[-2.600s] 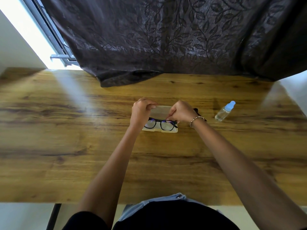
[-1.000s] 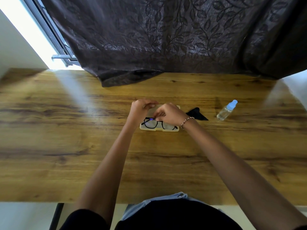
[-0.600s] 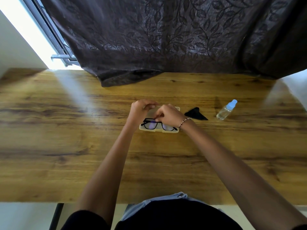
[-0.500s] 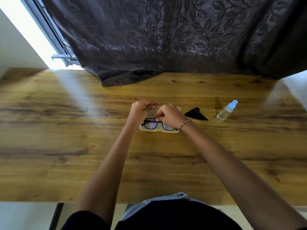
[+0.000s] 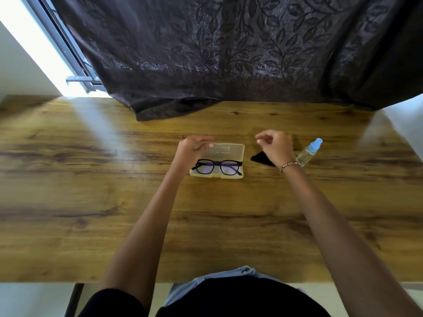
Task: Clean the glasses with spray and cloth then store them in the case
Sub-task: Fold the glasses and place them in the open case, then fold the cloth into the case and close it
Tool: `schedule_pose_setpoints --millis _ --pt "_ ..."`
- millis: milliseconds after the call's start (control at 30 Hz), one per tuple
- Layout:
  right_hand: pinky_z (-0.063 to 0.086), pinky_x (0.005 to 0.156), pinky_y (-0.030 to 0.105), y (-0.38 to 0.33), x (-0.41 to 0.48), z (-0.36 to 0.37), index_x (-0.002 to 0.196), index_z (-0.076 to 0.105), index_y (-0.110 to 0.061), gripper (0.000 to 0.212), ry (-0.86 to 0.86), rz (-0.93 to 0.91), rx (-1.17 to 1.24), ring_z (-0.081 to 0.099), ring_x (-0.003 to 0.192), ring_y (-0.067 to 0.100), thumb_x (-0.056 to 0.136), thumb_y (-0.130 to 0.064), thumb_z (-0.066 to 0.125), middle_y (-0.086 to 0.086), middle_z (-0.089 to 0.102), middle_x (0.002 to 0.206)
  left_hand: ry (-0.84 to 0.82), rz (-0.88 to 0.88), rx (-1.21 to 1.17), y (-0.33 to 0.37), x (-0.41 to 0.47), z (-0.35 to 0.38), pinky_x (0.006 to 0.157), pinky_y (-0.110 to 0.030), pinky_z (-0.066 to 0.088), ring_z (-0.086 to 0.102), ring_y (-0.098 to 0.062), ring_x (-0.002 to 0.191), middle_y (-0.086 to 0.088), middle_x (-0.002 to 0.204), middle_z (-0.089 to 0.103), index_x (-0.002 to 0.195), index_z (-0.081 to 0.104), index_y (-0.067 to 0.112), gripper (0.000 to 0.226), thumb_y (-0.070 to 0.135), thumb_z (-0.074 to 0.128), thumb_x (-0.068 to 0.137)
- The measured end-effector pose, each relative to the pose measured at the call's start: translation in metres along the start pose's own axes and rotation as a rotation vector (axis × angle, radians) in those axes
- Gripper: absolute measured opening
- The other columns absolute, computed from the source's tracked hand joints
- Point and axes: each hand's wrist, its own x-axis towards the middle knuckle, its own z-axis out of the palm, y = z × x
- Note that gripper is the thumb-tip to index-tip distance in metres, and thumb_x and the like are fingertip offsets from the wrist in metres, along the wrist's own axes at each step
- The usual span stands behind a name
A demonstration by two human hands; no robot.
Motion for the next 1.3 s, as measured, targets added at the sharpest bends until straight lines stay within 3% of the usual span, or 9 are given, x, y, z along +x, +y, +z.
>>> schedule_pose_setpoints --millis 167,400,667,800,900,1000,1067,1200,1300 --pt "0.051 0.088 0.036 0.034 0.003 -0.004 0.089 0.069 -0.013 0.026 -0.048 0.325 -0.077 0.062 0.100 0.023 0.082 -0.037 0.071 0.006 0.070 0.097 -0.007 -0.042 0.009 0.004 0.004 0.001 0.096 -0.022 0.045 0.058 -0.011 0.112 -0.001 0.121 0.065 0.120 0.064 0.013 0.033 0.031 0.058 0.093" --pt "0.049 0.094 0.034 0.038 0.004 0.001 0.093 0.072 -0.014 0.017 -0.072 0.393 0.002 0.060 0.105 0.021 0.079 -0.023 0.076 0.006 0.069 0.104 -0.006 -0.108 0.035 0.004 0.009 0.002 0.088 -0.015 0.039 0.054 -0.004 0.103 -0.001 0.120 0.065 0.120 0.063 0.013 0.031 0.030 0.051 0.097" --pt "0.040 0.058 0.015 0.033 0.005 -0.002 0.090 0.065 -0.020 0.012 -0.061 0.362 0.183 0.058 0.071 0.002 0.080 -0.022 0.071 -0.005 0.066 0.085 -0.021 -0.166 0.030 0.005 0.012 0.002 0.087 -0.017 0.038 0.054 -0.005 0.103 -0.001 0.119 0.065 0.118 0.063 0.013 0.029 0.029 0.051 0.097" --pt "0.053 0.078 0.030 0.026 0.008 -0.006 0.092 0.060 -0.021 0.013 -0.031 0.387 0.434 0.063 0.085 0.015 0.083 -0.021 0.069 0.001 0.068 0.094 0.071 -0.115 0.084 0.014 0.015 0.002 0.099 -0.028 0.042 0.054 -0.017 0.117 -0.004 0.123 0.061 0.118 0.064 0.012 0.028 0.024 0.052 0.096" --pt "0.055 0.071 0.029 0.014 0.008 -0.013 0.091 0.060 -0.022 0.012 -0.087 0.359 0.674 0.064 0.084 0.012 0.085 -0.018 0.070 -0.004 0.068 0.091 0.079 -0.034 0.106 0.037 0.019 0.006 0.102 -0.036 0.044 0.054 -0.015 0.116 -0.002 0.122 0.062 0.118 0.063 0.012 0.028 0.026 0.054 0.095" --pt "0.056 0.066 0.025 0.002 0.008 -0.020 0.104 0.064 -0.019 0.022 -0.231 0.300 0.923 0.068 0.085 0.009 0.084 -0.012 0.070 -0.004 0.071 0.094 -0.068 -0.110 -0.033 0.065 0.021 0.016 0.091 -0.025 0.049 0.058 -0.009 0.104 -0.001 0.119 0.065 0.121 0.061 0.015 0.042 0.044 0.055 0.091" --pt "0.057 0.069 0.025 -0.004 0.008 -0.023 0.110 0.065 -0.015 0.027 -0.320 0.252 1.011 0.070 0.090 0.012 0.084 -0.007 0.068 0.002 0.071 0.101 -0.223 -0.252 -0.174 0.079 0.022 0.022 0.093 -0.027 0.048 0.062 -0.012 0.104 -0.003 0.117 0.066 0.122 0.060 0.016 0.054 0.057 0.052 0.087" --pt "0.057 0.072 0.024 -0.013 0.006 -0.028 0.103 0.066 -0.012 0.025 -0.371 0.190 1.046 0.070 0.092 0.015 0.079 -0.005 0.069 0.006 0.071 0.100 -0.309 -0.394 -0.635 0.086 0.026 0.024 0.087 -0.027 0.054 0.070 -0.014 0.091 -0.005 0.099 0.073 0.107 0.064 0.013 0.036 0.044 0.061 0.089" --pt "0.057 0.072 0.023 -0.016 0.005 -0.033 0.104 0.062 -0.013 0.034 -0.388 0.198 1.048 0.070 0.089 0.015 0.073 -0.004 0.074 0.006 0.070 0.098 -0.297 -0.392 -0.778 0.082 0.027 0.023 0.085 -0.027 0.054 0.071 -0.014 0.091 -0.001 0.093 0.074 0.097 0.062 0.014 0.019 0.032 0.064 0.089"
